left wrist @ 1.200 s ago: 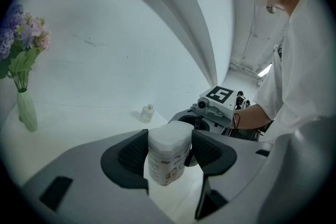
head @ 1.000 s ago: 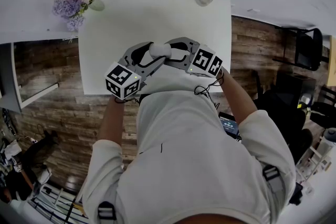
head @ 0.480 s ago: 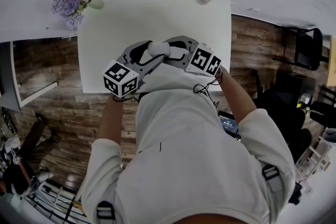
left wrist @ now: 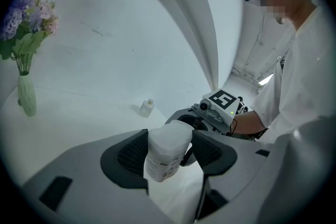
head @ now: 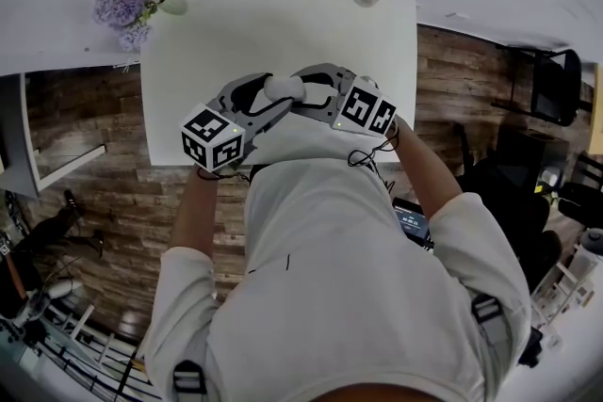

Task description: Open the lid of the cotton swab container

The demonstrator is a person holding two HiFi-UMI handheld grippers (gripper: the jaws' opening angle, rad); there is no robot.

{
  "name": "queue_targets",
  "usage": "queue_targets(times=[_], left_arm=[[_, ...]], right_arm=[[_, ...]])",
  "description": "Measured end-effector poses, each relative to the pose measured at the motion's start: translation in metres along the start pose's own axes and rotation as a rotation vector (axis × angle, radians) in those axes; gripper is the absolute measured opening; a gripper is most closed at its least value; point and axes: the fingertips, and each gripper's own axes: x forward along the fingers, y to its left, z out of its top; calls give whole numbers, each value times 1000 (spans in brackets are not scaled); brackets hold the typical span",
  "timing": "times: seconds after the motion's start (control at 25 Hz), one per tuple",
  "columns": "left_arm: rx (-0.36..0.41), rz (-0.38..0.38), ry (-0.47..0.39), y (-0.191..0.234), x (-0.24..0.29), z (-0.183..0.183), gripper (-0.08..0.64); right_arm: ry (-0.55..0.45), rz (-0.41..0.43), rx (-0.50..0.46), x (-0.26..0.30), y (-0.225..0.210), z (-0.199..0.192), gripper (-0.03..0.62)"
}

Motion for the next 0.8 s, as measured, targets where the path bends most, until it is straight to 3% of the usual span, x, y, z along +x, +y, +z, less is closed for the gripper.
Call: queue_targets(times=[0.48,0.56,0.68,0.8], left_arm=[[-46,-9,21,3,0,-5,272],[25,8,12,2,0,1,273],[203,29,4,-4,-2,13,261],[361,8,58,-10,-5,16,256]], right_arm=[[14,7,-14,4,1,-5,209],[-6,38,39,3,-1,-5,202],[-87,150,157,-1,-3,1,198],[-116,248,204,-6,0,9,196]])
